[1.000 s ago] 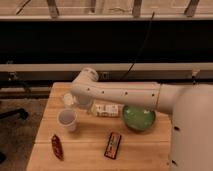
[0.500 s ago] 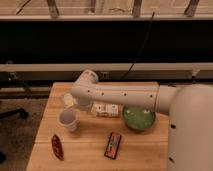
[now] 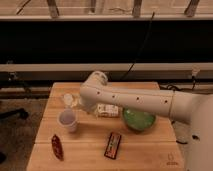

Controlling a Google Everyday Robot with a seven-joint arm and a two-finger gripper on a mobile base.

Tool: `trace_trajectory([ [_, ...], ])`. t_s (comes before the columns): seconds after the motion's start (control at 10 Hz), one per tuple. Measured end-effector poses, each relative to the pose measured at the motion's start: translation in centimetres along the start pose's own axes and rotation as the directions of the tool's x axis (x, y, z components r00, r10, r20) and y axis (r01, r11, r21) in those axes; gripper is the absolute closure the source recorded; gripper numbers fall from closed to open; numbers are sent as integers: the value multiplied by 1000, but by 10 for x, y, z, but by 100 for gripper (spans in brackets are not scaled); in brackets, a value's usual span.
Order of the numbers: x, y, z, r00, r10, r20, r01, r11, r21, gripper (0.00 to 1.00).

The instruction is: Pick up the ceramic cup

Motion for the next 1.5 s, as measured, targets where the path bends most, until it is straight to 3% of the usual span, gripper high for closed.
trace_trajectory([
  [0.4,-12,-1,8,999,-28,28,28,1000,-2,20],
  [1.0,-25,2,41,996,-70,62,77,990,-122,21],
  [1.2,-27,2,47,994,-81,66,91,984,-153,34],
  [1.3,-28,3,50,994,-86,68,97,981,-171,44],
  [1.4,-31,1,52,993,-95,76,107,979,-173,59],
  [1.5,-32,3,52,992,-100,83,113,978,-173,67],
])
